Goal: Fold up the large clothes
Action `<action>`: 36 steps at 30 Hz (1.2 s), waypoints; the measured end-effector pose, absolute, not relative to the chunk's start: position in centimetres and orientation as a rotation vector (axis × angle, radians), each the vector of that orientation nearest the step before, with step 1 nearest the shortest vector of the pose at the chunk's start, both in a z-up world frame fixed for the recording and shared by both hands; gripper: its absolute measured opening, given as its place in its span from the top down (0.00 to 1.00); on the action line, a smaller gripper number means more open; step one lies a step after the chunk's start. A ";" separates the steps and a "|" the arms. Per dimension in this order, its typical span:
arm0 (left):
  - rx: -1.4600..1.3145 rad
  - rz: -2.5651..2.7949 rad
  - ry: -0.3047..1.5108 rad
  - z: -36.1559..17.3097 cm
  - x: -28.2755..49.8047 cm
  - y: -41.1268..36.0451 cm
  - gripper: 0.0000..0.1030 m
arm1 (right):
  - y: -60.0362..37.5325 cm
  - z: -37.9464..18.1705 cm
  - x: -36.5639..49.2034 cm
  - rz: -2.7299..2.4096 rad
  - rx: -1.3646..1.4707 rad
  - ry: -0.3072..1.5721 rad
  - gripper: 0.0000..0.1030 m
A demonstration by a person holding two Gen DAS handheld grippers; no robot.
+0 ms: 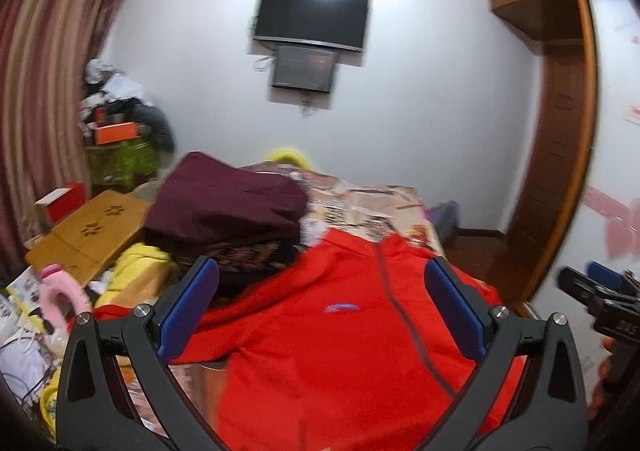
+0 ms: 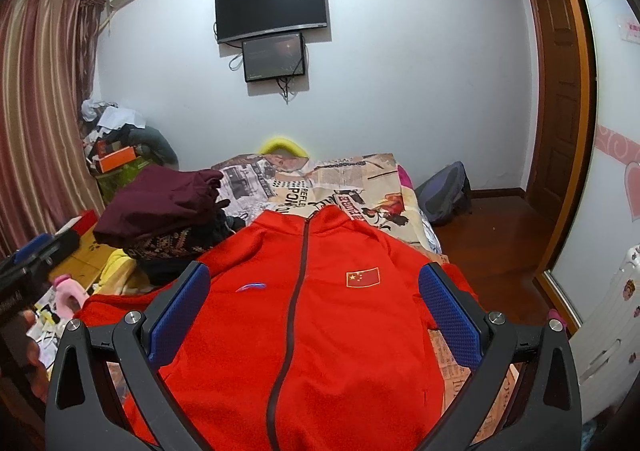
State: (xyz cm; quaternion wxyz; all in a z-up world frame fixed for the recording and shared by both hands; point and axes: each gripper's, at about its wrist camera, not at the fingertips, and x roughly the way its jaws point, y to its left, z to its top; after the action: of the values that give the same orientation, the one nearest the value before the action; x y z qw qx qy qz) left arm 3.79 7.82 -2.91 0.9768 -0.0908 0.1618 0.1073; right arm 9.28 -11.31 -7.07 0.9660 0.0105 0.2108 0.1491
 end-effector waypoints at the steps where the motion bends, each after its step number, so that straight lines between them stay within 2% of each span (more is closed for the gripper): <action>1: -0.187 0.248 0.323 -3.1 3.9 8.7 0.00 | -11.3 -7.2 9.7 0.294 0.021 0.432 0.00; 9: -0.320 0.498 0.332 -5.7 4.7 18.4 0.00 | -11.0 -8.4 12.6 0.246 0.013 0.477 0.00; 15: -0.513 0.640 0.448 -11.1 4.3 27.1 0.01 | -10.6 -9.7 14.3 0.240 0.013 0.545 0.00; 21: -0.673 0.680 0.613 -17.8 3.4 32.4 0.14 | -9.5 -11.4 16.1 0.237 -0.017 0.614 0.00; 26: -0.864 0.622 0.695 -23.2 3.4 35.8 0.35 | -8.8 -13.0 17.6 0.261 -0.002 0.683 0.00; 28: -0.959 0.591 0.704 -25.4 3.3 37.1 0.39 | -8.5 -13.5 18.1 0.267 0.008 0.705 0.00; 36: -1.099 0.578 0.725 -29.5 3.6 39.2 0.44 | -7.2 -15.1 19.3 0.272 0.005 0.770 0.00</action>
State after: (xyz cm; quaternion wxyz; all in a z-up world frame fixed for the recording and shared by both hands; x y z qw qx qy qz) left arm 3.58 39.16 -29.52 0.7527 -0.5033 0.3319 0.2646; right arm 19.27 -7.25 -15.05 0.9178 0.0026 0.3744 0.1323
